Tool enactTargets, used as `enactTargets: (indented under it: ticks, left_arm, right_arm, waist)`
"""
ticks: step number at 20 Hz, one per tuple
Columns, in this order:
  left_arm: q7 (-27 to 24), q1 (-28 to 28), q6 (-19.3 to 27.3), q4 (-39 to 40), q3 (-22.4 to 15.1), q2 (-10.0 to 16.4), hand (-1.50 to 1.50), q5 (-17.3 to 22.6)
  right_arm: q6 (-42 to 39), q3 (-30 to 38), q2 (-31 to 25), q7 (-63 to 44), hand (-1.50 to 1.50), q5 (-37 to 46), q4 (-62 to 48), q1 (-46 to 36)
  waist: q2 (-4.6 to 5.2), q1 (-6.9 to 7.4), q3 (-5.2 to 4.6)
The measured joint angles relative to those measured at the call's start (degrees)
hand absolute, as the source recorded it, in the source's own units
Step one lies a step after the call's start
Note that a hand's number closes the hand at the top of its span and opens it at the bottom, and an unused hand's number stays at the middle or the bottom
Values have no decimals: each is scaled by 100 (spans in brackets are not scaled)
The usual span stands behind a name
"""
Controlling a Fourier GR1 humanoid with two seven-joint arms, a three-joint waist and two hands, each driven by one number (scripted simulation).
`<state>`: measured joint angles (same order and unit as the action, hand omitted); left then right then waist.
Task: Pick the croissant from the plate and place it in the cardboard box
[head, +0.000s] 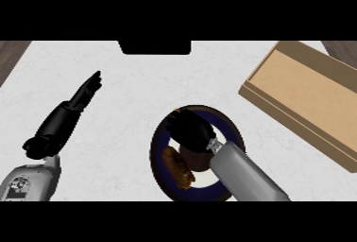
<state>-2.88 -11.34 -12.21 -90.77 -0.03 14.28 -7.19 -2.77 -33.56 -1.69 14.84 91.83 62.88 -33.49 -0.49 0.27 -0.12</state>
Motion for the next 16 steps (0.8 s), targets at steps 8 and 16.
enactTargets:
  ticks: [8,16]
  left_arm:
    - [-32,-7,-26,64,83,16,0,-39]
    - [-142,0,-44,182,143,-14,0,-69]
  right_arm:
    - [-119,1006,124,-31,150,-1067,225,321]
    - [-808,1829,25,-501,150,-1921,1406,375]
  waist:
    - [22,-57,9]
    - [29,-75,11]
